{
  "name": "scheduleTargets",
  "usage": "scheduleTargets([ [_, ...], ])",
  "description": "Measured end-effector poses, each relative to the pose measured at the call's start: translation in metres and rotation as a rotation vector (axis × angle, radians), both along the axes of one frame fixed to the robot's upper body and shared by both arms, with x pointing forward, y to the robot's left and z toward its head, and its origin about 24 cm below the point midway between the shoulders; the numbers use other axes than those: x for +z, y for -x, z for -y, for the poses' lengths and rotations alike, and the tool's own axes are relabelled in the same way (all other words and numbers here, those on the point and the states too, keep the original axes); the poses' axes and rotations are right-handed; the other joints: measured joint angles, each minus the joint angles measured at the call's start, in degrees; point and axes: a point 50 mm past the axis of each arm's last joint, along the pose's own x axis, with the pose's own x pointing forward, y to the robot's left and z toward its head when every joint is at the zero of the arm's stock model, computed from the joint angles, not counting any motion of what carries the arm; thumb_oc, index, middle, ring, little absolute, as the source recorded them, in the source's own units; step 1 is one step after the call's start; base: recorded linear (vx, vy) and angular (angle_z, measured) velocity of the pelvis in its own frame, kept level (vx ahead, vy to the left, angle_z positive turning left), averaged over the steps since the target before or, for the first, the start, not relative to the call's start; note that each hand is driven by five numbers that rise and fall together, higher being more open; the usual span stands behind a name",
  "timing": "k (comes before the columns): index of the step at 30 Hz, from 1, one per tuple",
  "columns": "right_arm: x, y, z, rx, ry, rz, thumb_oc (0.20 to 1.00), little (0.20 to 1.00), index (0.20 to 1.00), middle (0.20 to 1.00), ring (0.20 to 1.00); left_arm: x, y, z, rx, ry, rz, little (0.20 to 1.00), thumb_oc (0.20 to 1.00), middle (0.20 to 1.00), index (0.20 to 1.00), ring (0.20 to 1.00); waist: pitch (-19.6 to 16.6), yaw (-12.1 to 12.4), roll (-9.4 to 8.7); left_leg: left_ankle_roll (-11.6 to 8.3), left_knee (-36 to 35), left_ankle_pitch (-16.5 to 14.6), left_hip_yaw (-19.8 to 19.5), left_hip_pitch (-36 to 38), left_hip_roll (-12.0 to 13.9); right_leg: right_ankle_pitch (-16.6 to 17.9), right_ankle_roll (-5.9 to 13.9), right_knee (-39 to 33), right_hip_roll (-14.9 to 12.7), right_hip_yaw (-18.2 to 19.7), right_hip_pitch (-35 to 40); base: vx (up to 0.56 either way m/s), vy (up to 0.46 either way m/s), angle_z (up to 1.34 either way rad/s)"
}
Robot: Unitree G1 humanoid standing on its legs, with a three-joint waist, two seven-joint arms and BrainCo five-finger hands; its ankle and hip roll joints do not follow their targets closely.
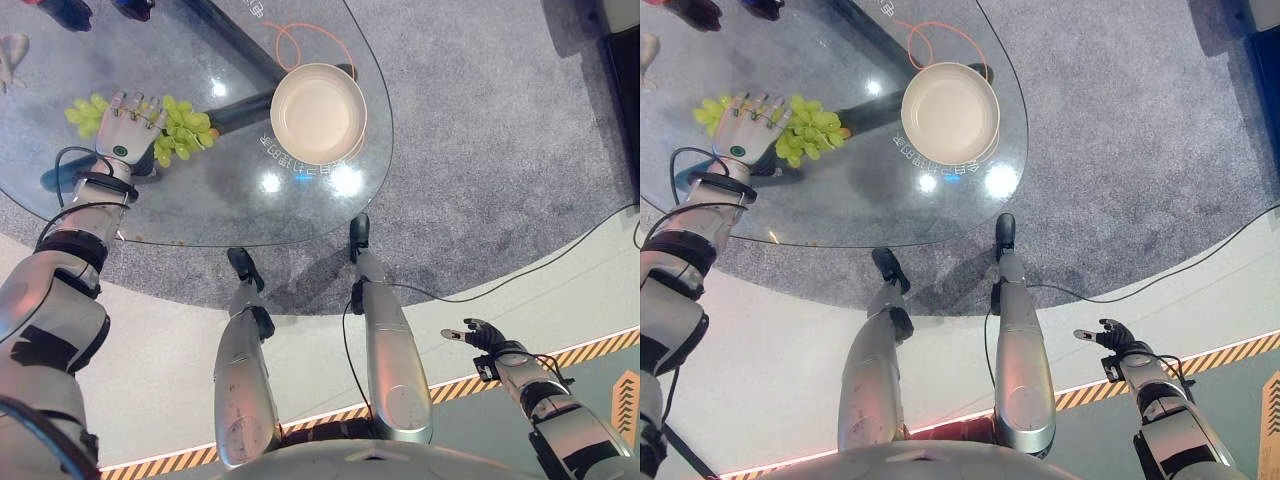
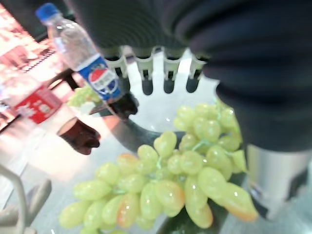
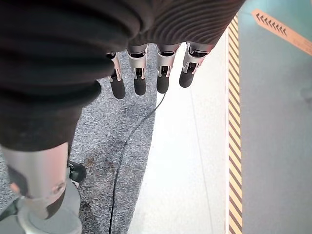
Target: Pick up fruits into the plate
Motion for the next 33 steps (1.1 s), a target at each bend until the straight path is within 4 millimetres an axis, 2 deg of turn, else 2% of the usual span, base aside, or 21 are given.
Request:
scheduleTargets([
  [5, -0.001, 0.002, -0.001, 0.009, -0.004, 0.011, 1.0, 1.0, 1.0, 1.0, 1.0, 0.009, 0.0, -0.008, 0.05, 0.11, 0.045, 1.0, 1.0, 1.0, 1.0, 1.0, 0.0, -0.7, -0.05, 0.21, 1.8, -0.4, -0.5, -2.0, 0.0, 0.1, -0.11, 0.9, -0.1, 0.1, -1.5, 0.02, 0.004, 0.01],
  [8, -0.001, 0.002, -0.001, 0.012, -0.005, 0.017, 1.0, 1.0, 1.0, 1.0, 1.0, 0.014, -0.002, -0.009, 0.08, 0.11, 0.018, 1.0, 1.0, 1.0, 1.0, 1.0, -0.1, -0.9, -0.11, 0.34, 2.4, -0.6, -0.6, -2.9, 0.0, 0.1, -0.11, 1.1, -0.2, 0.3, -2.2, 0.0, 0.0, 0.0],
  [15, -0.001, 0.002, -0.001, 0.019, -0.002, 0.015, 1.0, 1.0, 1.0, 1.0, 1.0, 0.014, -0.002, -0.014, 0.124, 0.106, -0.021, 1.0, 1.0, 1.0, 1.0, 1.0, -0.2, -1.6, -0.49, 0.23, 4.5, -1.8, -0.6, -4.5, 0.5, -0.1, -0.04, 2.0, 0.0, 0.6, -3.3, 0.06, 0.019, -0.02],
  [28, 0.0, 0.0, -0.003, 0.031, -0.006, 0.032, 1.0, 1.0, 1.0, 1.0, 1.0, 0.036, -0.02, 0.016, 0.002, 0.09, -0.144, 1.0, 1.0, 1.0, 1.0, 1.0, -0.1, -2.1, -0.52, 0.5, 6.1, -2.4, -0.6, -6.8, 0.6, -0.1, -0.05, 2.3, -0.1, 0.9, -5.2, 0.01, 0.003, 0.0],
  [33, 0.0, 0.0, -0.003, 0.029, -0.008, 0.038, 1.0, 1.0, 1.0, 1.0, 1.0, 0.04, -0.023, 0.021, -0.012, 0.181, -0.181, 1.0, 1.0, 1.0, 1.0, 1.0, -0.1, -2.1, -0.52, 0.56, 6.6, -2.4, -0.6, -7.9, 0.6, -0.1, -0.04, 2.9, -0.2, 1.0, -6.4, 0.0, 0.0, 0.0],
])
